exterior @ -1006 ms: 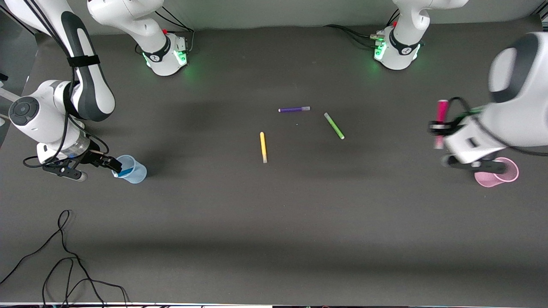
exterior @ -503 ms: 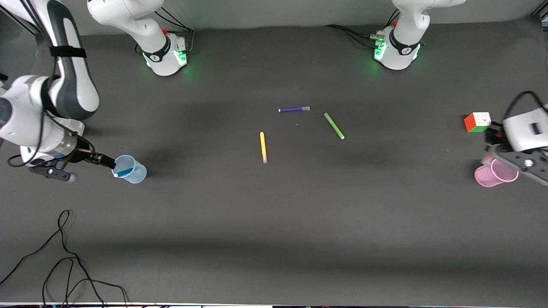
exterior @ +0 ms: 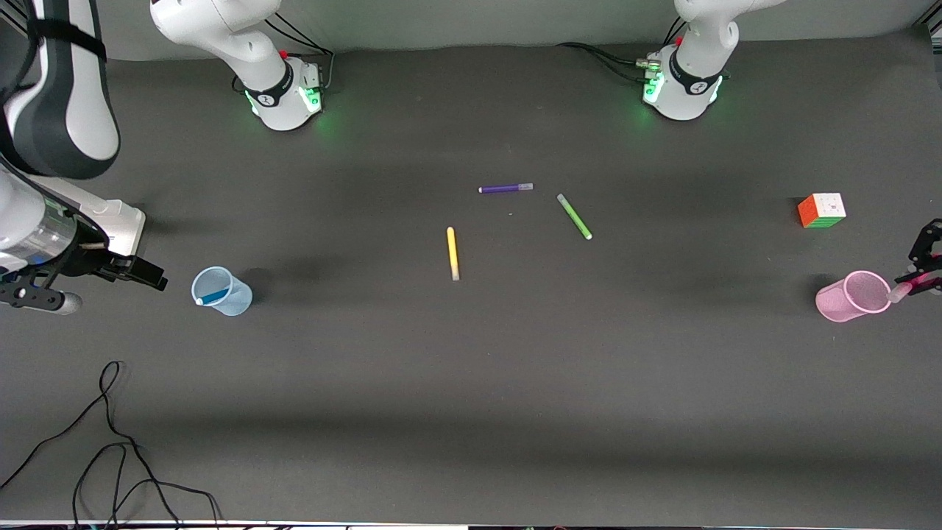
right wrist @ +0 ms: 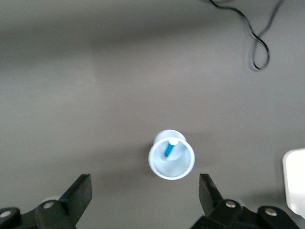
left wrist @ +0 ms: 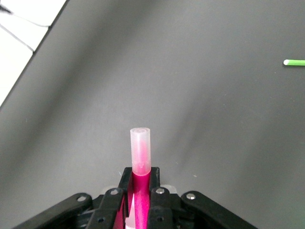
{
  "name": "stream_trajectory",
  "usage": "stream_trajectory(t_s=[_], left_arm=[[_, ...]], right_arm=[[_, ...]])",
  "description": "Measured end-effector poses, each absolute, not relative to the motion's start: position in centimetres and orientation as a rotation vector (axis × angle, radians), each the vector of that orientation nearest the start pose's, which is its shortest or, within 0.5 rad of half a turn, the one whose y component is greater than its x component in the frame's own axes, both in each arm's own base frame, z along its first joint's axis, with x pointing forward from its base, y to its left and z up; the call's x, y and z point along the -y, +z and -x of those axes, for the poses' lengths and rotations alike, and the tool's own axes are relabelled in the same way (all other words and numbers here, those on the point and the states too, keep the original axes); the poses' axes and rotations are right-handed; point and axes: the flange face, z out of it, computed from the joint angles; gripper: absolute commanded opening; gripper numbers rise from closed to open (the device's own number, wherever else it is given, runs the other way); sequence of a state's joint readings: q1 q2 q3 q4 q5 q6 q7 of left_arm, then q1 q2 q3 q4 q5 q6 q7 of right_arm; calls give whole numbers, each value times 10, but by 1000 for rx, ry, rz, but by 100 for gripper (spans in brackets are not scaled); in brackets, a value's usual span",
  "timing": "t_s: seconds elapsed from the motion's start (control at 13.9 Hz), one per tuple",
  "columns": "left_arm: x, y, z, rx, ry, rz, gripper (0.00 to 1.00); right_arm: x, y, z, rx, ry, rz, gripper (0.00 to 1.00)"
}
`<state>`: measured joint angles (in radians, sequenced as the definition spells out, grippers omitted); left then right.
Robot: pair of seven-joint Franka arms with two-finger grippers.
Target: Place pink and blue markers in matching cups
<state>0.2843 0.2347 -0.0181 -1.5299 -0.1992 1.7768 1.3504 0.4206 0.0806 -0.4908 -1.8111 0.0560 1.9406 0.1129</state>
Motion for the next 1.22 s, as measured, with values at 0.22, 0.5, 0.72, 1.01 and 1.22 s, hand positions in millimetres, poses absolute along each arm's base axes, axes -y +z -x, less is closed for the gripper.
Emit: stream_trajectory(t_s=[0.22,0.5,0.72,1.01,1.22], left_arm=[[-194,481,-608,-1822,-447,2820,0],[-251,417,-594,-1980,-663,2793,0],[-283,365,-578,-2045,-850,2782,0],[-301,324,-566,-2110,-977,2735,0],[-314,297,-558,-2132,-1061,2705,0]], right_arm=[[24,536,-583,-289,-51,3088,100],[22,557,-578,-284,-18,3068,100],[21,555,-575,-281,18,3065,100],[13,552,-577,-263,28,3067,100],[8,551,-577,-249,32,3069,100]])
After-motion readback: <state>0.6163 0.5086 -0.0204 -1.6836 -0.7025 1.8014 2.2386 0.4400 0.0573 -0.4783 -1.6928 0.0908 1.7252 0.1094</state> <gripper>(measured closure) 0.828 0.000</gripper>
